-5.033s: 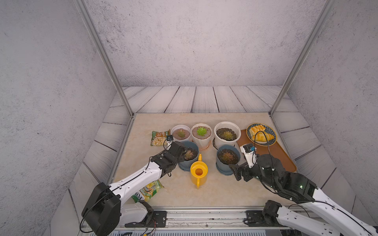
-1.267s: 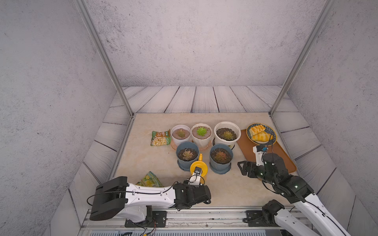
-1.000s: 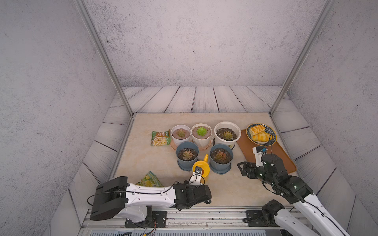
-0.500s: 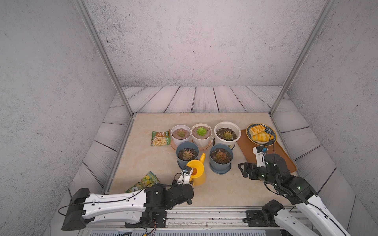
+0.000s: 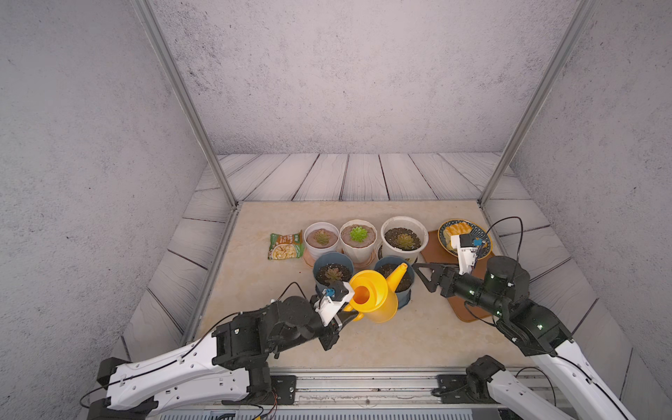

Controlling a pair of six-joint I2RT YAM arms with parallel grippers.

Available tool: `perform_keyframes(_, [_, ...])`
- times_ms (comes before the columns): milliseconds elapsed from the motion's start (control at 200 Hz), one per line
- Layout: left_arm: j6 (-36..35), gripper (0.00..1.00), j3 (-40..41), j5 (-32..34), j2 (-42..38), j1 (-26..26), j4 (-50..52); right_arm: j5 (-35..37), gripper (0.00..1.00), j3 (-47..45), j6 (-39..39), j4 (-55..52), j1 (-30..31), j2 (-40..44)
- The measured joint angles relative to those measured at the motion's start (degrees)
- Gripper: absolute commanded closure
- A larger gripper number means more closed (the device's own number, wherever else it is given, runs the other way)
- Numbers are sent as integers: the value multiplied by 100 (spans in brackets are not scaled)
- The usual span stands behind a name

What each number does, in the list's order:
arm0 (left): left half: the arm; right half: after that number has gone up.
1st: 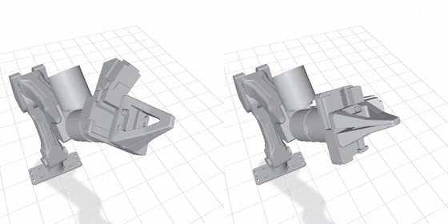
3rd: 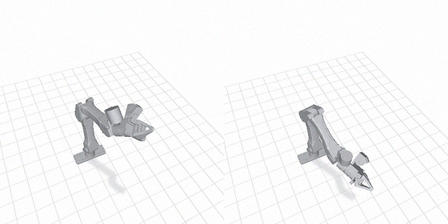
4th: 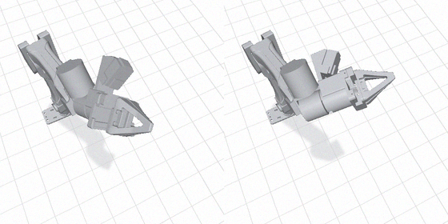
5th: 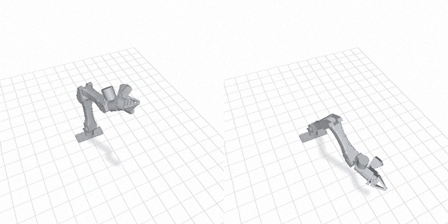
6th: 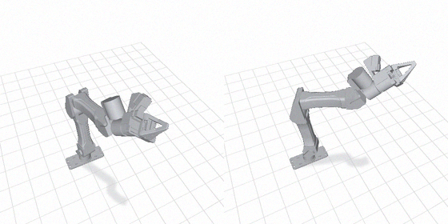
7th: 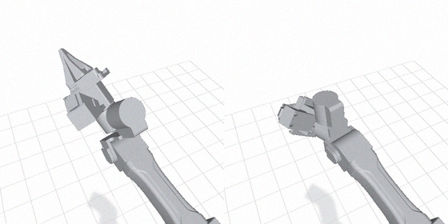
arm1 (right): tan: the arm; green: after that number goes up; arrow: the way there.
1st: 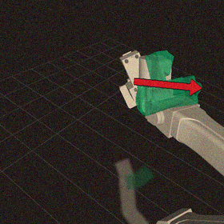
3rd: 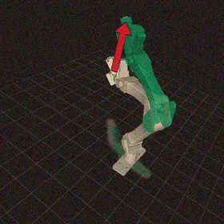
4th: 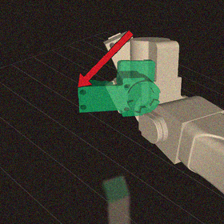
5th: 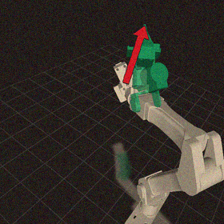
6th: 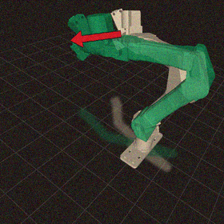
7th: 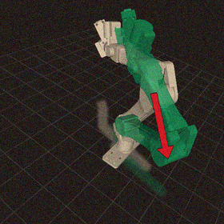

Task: Water the succulent around the soil edge
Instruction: Pick up the watering can from the center of the board.

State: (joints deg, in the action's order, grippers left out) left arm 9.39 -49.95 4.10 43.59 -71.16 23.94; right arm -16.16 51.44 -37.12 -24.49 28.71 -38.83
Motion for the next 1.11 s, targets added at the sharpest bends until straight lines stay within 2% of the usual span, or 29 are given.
perform_keyframes(145, [-192, 100, -120, -476, 267, 560, 31, 157, 16, 164, -55, 313, 0, 90])
perform_keyframes(260, [-240, 100, -120, -673, 400, 776, 31, 271, 16, 162, -136, 603, 0, 125])
perform_keyframes(445, [-302, 100, -129, -990, 686, 804, -136, 212, 17, 153, -284, 1185, 0, -380])
perform_keyframes(616, [-385, 100, -466, -990, 1054, 804, -155, 125, 17, -28, -328, 1322, 0, -946])
perform_keyframes(921, [-809, 100, -756, -817, 1071, 804, -63, 413, 17, -682, -431, 1703, -24, -715])
perform_keyframes(1106, [-1178, 100, -752, -728, 743, 804, -588, 479, 17, -833, -439, 1665, -11, -549])
